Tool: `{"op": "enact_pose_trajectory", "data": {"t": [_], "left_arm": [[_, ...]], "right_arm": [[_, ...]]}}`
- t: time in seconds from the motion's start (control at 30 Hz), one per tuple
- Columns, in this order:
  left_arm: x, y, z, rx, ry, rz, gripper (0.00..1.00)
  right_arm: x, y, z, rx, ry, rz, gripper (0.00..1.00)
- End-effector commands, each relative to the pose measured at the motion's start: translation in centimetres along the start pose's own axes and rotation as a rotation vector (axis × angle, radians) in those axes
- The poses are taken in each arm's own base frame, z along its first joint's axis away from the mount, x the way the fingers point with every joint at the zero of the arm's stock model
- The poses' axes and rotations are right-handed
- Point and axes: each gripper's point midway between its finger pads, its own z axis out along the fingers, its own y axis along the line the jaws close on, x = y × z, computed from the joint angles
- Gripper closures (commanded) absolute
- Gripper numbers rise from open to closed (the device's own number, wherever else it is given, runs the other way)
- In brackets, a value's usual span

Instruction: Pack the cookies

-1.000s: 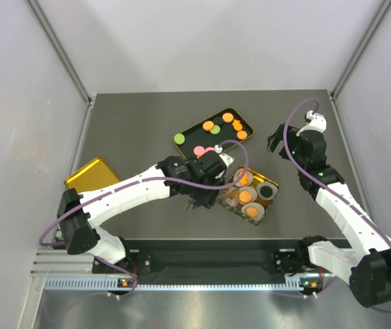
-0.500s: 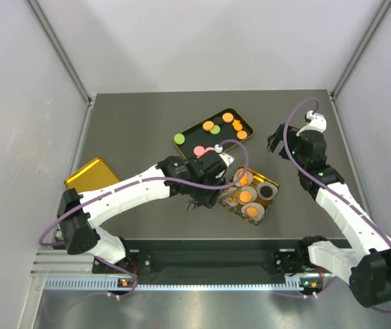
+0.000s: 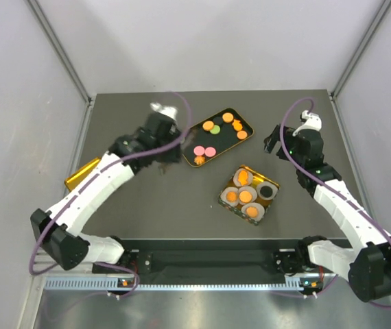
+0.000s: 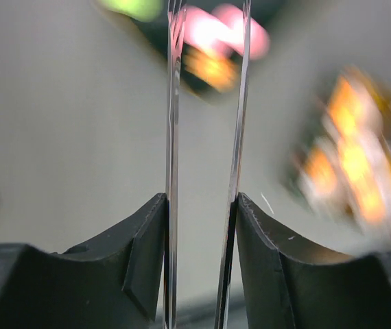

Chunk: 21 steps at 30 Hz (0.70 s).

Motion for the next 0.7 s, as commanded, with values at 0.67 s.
{"op": "enact_pose_trajectory", "data": {"t": [0.67], "left_arm": [[-0.7, 20.9, 19.5, -0.433, 0.012, -0.457, 0.48]], "right_arm": [[-4.0, 1.0, -0.9, -0.033, -0.102, -0.04, 0.0]]}}
